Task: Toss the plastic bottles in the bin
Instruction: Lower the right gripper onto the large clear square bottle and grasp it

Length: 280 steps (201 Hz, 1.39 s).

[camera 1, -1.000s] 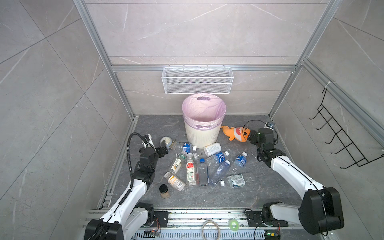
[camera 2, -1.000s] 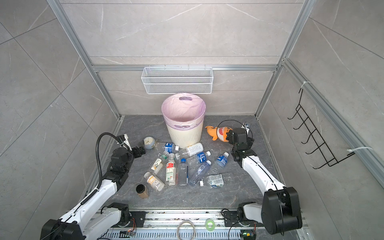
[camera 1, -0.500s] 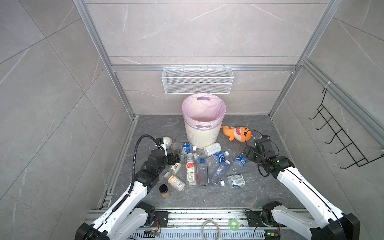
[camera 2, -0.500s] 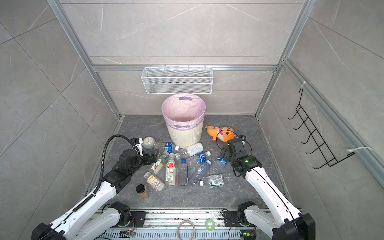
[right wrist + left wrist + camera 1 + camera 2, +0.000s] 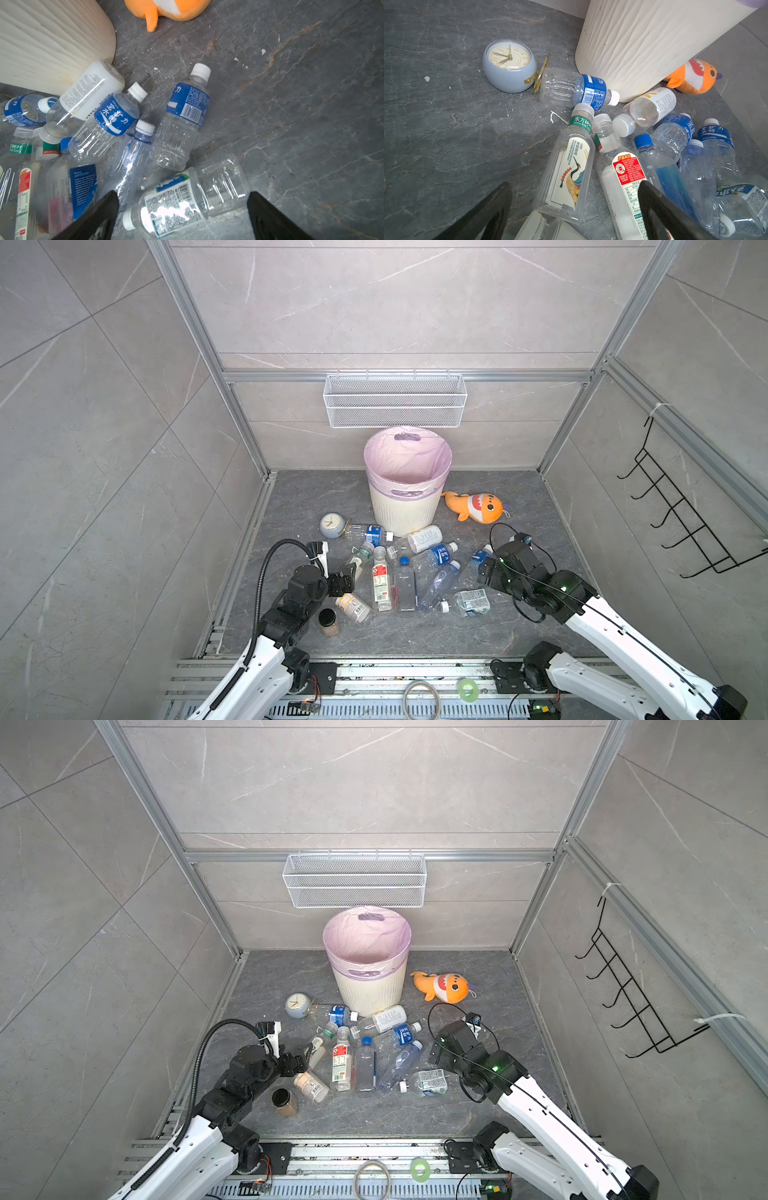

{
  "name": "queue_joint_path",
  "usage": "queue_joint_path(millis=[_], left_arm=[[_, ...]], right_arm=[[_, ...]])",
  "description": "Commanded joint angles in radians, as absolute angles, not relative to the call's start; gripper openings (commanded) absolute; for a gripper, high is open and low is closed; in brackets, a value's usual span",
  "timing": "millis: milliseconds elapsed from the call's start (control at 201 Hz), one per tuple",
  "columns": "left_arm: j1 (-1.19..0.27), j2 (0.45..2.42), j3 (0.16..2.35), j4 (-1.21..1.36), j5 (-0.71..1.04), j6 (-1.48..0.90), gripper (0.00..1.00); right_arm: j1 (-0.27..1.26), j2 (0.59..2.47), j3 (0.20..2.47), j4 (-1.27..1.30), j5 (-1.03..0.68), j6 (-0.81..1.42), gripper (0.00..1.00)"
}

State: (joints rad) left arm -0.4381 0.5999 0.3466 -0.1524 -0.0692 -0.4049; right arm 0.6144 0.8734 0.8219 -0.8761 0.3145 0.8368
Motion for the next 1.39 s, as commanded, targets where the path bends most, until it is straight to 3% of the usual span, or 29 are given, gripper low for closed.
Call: queue_joint_path(millis=[0,254,453,731,1025,1388], left_arm=[[-0.440,0.594,0.339,-0.117,-0.040,-0.374,0.97],[-0.439,0.630,0.347,-0.108,-0.046,-0.373,0.97],[-0.439,0.618,0.343,-0.113,-0.061,-0.374,0.97],[-0.439,0.608,0.341,-0.116,-0.071,-0.374,0.97],[-0.439,0.616,0.342,-0.111,-0.069,-0.374,0.97],[-0.439,0.631,0.344,-0.108,-0.072,-0.374,0.96]], right_arm=[[0.670,0.849,0.792,-0.962,0.335,0.967,0.97],[0.906,0.837,0.722,-0.990,0.381,1.294,0.96],[0.997,0.953,0.752,-0.970,0.399,1.462,0.99],[0.998,0.983,0.726,-0.952,0.420,1.607,1.00],[0.981,1.053,0.719,-0.908,0.404,1.594,1.00],[0.784,1.115,0.650,-0.743,0.269,1.444,1.00]])
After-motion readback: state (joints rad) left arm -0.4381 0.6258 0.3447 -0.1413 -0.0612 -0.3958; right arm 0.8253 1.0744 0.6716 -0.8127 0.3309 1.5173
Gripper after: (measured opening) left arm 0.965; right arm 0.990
